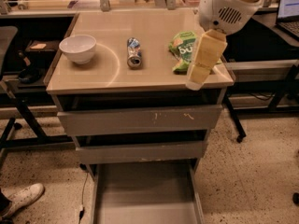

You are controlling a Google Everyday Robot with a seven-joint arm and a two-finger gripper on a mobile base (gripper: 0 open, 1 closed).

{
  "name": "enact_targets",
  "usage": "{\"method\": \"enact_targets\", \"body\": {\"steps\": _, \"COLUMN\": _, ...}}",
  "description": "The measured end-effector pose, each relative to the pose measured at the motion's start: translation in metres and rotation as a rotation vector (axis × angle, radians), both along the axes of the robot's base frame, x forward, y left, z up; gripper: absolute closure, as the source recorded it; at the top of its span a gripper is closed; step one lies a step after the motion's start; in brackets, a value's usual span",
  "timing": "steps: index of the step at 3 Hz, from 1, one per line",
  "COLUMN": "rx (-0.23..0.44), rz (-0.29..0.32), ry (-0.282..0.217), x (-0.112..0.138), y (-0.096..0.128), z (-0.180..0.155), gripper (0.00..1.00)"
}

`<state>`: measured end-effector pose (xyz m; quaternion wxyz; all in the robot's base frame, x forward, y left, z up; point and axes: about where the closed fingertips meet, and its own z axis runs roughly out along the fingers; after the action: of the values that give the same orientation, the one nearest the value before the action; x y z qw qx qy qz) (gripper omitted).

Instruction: Place redbull can into bottom drawer

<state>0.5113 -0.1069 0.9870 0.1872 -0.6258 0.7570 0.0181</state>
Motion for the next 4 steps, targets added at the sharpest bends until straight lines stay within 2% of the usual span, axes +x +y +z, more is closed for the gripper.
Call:
{"method": "enact_targets", "body": {"steps": 2, "rx": 0.010, "rz": -0.001, "ry": -0.027, "x": 0.007, "y": 0.011, "z": -0.003, "gripper": 0.00}}
{"method": "enact_targets", "body": {"steps": 3, "rx": 0.019, "rz": -0.072, "ry": -0.034, "x": 0.041, "y": 0.032, "z": -0.022, "gripper": 0.00}}
{"method": "enact_targets", "body": {"steps": 4, "rx": 0.020, "rz": -0.200, "ry": -0.006, "x": 0.082, "y": 0.047, "z": -0.037, "gripper": 0.00}}
